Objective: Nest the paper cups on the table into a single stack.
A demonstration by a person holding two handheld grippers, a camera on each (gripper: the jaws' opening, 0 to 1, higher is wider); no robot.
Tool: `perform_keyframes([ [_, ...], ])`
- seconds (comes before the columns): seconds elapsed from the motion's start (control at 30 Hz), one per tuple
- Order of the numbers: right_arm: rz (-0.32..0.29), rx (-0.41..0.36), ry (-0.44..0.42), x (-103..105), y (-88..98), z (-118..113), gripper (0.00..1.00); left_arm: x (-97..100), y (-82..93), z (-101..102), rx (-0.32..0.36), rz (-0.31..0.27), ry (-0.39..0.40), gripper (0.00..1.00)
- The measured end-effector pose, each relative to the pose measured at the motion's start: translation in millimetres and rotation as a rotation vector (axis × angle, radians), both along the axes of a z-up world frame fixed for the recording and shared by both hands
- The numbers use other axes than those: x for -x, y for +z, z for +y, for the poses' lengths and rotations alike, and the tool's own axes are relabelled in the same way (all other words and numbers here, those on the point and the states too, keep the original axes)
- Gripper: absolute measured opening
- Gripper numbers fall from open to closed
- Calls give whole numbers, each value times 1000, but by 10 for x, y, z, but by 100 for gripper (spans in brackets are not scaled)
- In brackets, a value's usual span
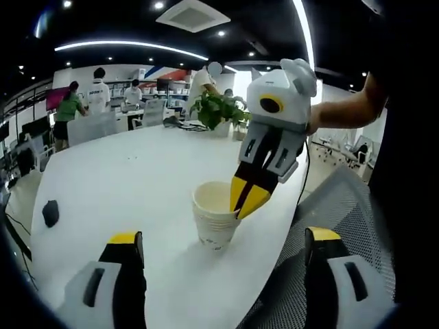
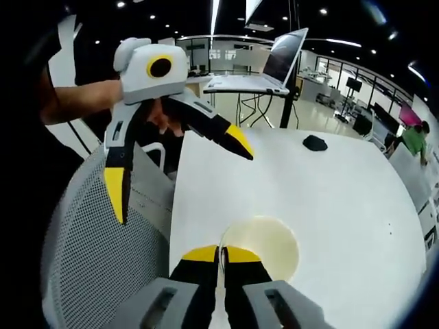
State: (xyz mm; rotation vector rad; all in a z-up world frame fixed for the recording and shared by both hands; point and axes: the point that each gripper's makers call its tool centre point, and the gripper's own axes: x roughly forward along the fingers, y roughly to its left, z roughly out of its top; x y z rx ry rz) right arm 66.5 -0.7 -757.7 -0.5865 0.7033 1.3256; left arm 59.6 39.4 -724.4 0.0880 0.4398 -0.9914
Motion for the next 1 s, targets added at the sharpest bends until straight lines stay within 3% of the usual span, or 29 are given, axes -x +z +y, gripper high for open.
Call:
perform_keyframes([
  [0.63, 20, -9, -6, 5, -19, 2, 0, -2, -45, -34, -16, 2, -12, 96],
  [1.0, -6, -27, 3, 11, 12, -8, 1, 12, -69, -34, -27, 1, -16, 95],
])
